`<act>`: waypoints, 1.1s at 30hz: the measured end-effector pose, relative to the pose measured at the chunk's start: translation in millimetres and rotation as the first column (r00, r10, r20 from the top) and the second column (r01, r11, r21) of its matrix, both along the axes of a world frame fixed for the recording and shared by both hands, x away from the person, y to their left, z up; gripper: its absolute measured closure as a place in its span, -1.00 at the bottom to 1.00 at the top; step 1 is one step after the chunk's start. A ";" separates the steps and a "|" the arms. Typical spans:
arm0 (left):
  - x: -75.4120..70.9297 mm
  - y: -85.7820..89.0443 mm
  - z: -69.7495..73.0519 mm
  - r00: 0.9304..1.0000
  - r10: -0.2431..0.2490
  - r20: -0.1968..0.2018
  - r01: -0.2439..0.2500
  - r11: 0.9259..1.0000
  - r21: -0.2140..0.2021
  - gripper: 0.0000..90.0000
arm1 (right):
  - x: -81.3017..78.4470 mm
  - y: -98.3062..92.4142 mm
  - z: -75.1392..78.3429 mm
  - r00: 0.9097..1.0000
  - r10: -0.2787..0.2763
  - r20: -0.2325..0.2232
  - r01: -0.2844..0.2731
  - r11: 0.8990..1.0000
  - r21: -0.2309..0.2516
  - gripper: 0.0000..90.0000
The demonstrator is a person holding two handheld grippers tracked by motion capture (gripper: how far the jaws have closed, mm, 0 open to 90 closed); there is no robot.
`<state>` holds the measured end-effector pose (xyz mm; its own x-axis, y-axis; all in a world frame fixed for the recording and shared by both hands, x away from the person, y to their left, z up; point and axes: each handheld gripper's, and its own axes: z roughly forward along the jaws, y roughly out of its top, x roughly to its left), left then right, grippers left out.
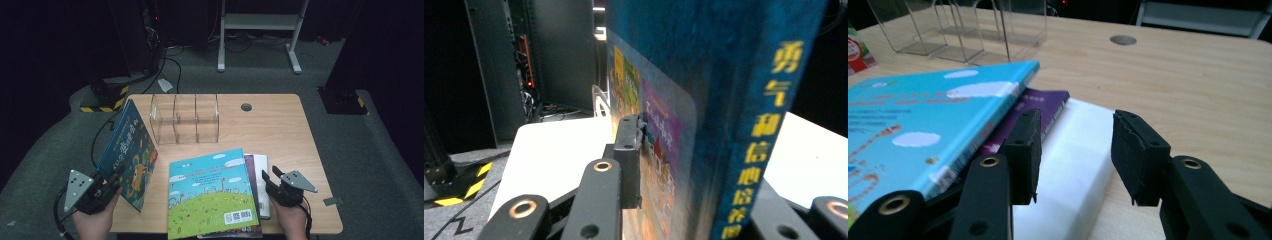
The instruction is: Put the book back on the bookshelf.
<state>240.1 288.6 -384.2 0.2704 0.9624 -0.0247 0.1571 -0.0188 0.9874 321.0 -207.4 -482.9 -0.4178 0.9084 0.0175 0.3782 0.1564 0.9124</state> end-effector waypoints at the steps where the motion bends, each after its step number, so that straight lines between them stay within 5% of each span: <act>1: 0.2 -1.7 0.4 1.000 -0.005 0.001 0.005 1.000 0.016 0.61 | 0.5 -1.8 -1.6 1.000 -0.004 -0.008 0.004 1.000 0.005 0.22; 9: 2.6 -9.3 0.6 0.999 0.022 -0.030 -0.021 0.999 0.045 0.69 | 2.1 -12.2 -4.7 0.999 -0.039 -0.021 0.040 0.999 0.031 0.24; 18: 13.9 -8.4 -18.2 0.997 0.038 -0.064 -0.035 0.998 0.053 0.67 | 0.9 -17.9 -7.3 0.998 -0.053 -0.036 0.055 0.998 0.042 0.23; 33: 13.1 -8.9 -28.5 0.996 0.071 -0.052 -0.069 0.997 0.038 0.74 | 5.9 -13.6 -12.4 0.996 -0.062 -0.069 0.063 0.998 0.018 0.24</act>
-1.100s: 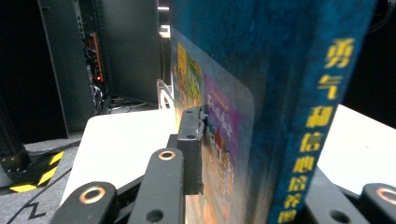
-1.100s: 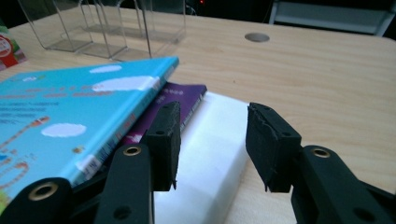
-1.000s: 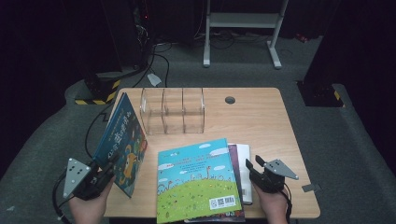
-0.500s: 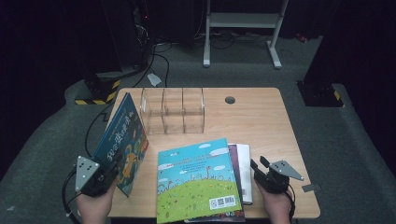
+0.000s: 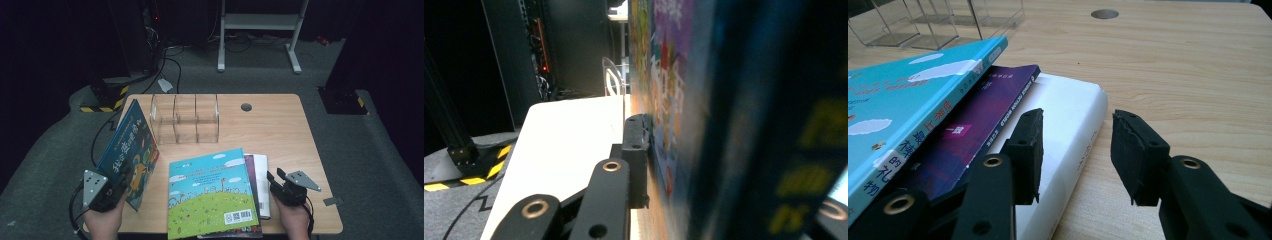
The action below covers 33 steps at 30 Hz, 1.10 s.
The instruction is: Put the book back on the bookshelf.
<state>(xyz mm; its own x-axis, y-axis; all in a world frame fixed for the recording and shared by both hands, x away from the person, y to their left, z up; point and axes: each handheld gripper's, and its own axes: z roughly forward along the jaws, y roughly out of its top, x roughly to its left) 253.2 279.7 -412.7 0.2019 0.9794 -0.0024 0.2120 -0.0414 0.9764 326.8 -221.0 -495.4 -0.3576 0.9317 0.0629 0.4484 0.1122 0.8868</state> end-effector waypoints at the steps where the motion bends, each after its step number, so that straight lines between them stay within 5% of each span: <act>1: -0.1 -0.5 -0.1 1.000 0.004 0.004 -0.004 1.000 0.003 0.75 | -0.1 -0.2 0.0 1.000 -0.003 -0.004 0.003 1.000 0.004 0.23; 10: 0.7 -5.4 0.7 1.000 -0.003 0.011 0.003 1.000 0.024 0.83 | 1.0 -1.5 -2.8 0.999 -0.022 -0.038 0.021 0.999 -0.027 0.22; 20: 3.4 -2.6 0.8 1.000 0.014 0.020 -0.014 1.000 -0.007 0.84 | 2.0 -5.5 5.8 0.999 -0.012 -0.041 0.012 1.000 -0.024 0.18; 23: 4.1 -1.7 0.5 1.000 0.016 0.024 -0.016 1.000 -0.017 0.84 | 0.9 -7.8 11.0 1.000 0.002 -0.025 -0.004 0.997 -0.074 0.18; 33: 12.5 -5.1 6.2 0.999 0.028 0.022 -0.027 0.999 -0.024 0.85 | -5.3 -11.3 3.5 1.000 -0.001 -0.014 0.000 0.999 -0.041 0.20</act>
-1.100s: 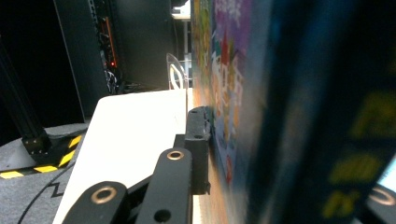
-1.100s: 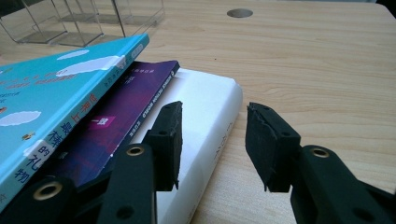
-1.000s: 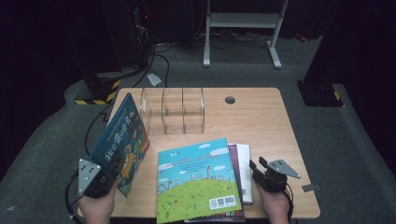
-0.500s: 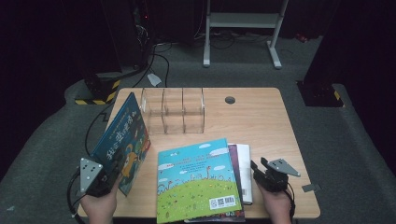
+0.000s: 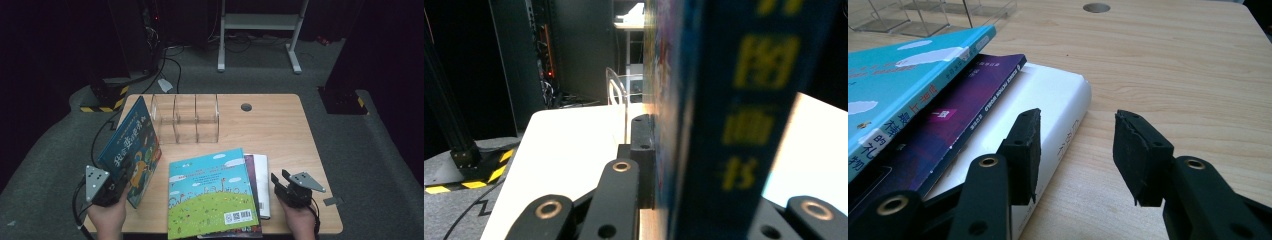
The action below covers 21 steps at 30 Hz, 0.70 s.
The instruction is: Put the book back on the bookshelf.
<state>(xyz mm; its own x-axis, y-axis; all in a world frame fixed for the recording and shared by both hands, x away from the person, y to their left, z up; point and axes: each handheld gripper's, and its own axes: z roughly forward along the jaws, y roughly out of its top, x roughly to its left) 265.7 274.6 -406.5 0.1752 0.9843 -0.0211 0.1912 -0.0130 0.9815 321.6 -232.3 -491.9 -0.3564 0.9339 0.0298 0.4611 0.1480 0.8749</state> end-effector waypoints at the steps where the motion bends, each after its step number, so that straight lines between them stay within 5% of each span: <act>1: 1.5 -0.5 1.1 1.000 0.003 0.000 -0.003 1.000 -0.005 0.85 | -0.2 -0.9 0.2 1.000 0.003 0.004 -0.003 1.000 -0.005 0.20; 15: 27.4 -10.0 22.0 1.000 0.000 0.010 0.000 0.999 -0.054 0.85 | -3.0 -11.9 1.8 1.000 -0.011 0.015 0.010 1.000 0.025 0.22; 21: 42.3 -15.1 36.0 1.000 0.011 0.028 -0.010 0.999 -0.042 0.85 | -4.1 -11.5 3.3 1.000 -0.004 0.021 0.004 1.000 0.025 0.23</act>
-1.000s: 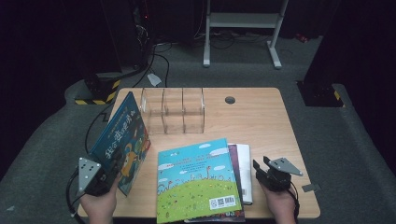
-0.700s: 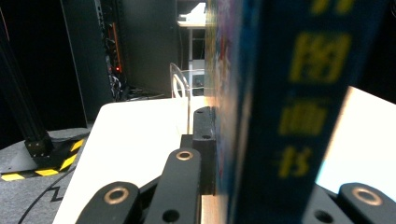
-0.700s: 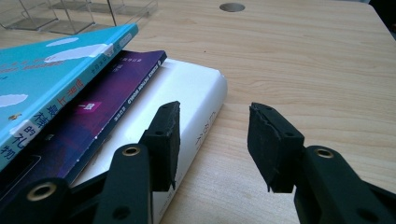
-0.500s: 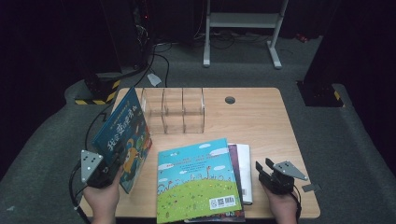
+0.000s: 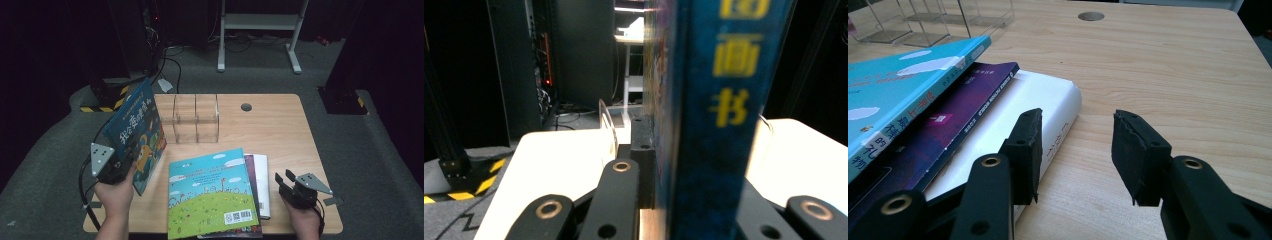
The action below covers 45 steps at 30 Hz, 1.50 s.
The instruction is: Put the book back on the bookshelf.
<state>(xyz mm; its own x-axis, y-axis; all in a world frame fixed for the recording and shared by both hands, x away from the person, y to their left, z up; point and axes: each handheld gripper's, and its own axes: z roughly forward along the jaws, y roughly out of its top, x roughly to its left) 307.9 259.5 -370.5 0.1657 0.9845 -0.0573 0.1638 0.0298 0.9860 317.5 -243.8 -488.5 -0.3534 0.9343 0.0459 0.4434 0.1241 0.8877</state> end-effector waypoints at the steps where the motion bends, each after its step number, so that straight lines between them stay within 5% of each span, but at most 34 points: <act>1: 3.3 -0.4 2.1 1.000 -0.001 0.002 0.001 1.000 -0.004 0.85 | -0.2 0.0 -0.1 1.000 0.002 0.001 -0.002 1.000 -0.001 0.23; 23: 85.2 -23.8 21.9 0.998 0.057 0.012 -0.057 0.998 0.023 0.85 | -1.8 -0.4 -2.1 1.000 0.017 -0.011 -0.017 1.000 0.018 0.24; 34: 116.4 -22.3 17.8 0.996 0.093 0.013 -0.093 0.995 0.029 0.85 | -4.4 -5.2 -0.6 1.000 0.007 0.002 -0.007 1.000 0.011 0.24; 45: 132.2 -28.8 4.2 0.994 0.111 0.013 -0.112 0.993 0.044 0.85 | -4.1 -5.1 -1.9 1.000 0.015 -0.004 -0.015 1.000 0.025 0.25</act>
<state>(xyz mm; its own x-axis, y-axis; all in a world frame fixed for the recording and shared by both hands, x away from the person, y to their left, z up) 440.1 230.7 -366.3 0.0549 0.9984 -0.0117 0.1513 0.0033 0.9885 313.4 -249.0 -490.5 -0.3675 0.9273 0.0708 0.4451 0.1086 0.8889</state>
